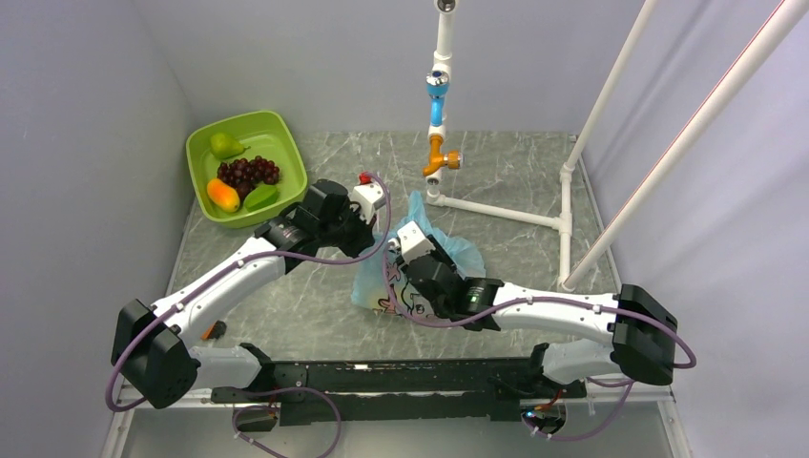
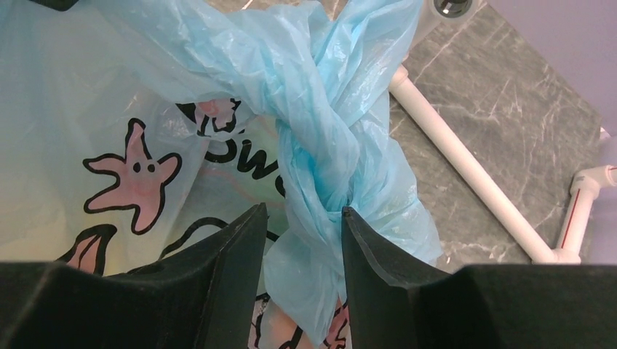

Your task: Take the fake fruits out of the plastic bag

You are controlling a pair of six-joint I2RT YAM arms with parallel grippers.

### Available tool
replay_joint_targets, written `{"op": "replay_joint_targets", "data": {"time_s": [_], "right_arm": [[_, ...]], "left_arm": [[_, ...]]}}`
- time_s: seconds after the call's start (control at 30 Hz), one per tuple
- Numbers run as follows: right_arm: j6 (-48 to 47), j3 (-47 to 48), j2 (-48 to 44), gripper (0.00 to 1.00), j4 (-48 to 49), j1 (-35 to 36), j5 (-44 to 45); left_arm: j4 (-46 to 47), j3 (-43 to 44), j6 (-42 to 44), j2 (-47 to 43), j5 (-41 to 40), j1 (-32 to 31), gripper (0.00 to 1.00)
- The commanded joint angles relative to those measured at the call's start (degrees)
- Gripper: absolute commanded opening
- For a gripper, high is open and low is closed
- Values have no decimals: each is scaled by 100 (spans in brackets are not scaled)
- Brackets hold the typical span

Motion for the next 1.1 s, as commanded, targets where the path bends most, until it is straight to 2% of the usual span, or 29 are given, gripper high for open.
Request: {"op": "replay_joint_targets", "data": {"time_s": [0.0, 0.27, 0.47, 0.57, 0.87, 1.03, 1.07], "right_arm": [[-156, -122, -135, 45, 789, -176, -152], [-354, -501, -141, 36, 1481, -252, 143], [-289, -785, -511, 12, 1764, -265, 73], [-136, -808, -807, 1, 1593, -262, 128], [891, -1204, -2625, 0, 374, -329, 193], [1376, -1200, -3105, 0, -175, -635, -1224], [1343, -1183, -3102, 0, -179, -639, -1427]], "left_arm": [[214, 28, 86, -153, 126, -15, 0], [210, 20, 83, -139, 88, -23, 0], [181, 49, 76, -94, 49, -23, 0], [128, 79, 95, -77, -53, -21, 0], [-223, 287, 37, 114, -702, 10, 0], [56, 107, 70, -235, -333, 32, 1], [154, 55, 96, -344, -198, 29, 6]]}}
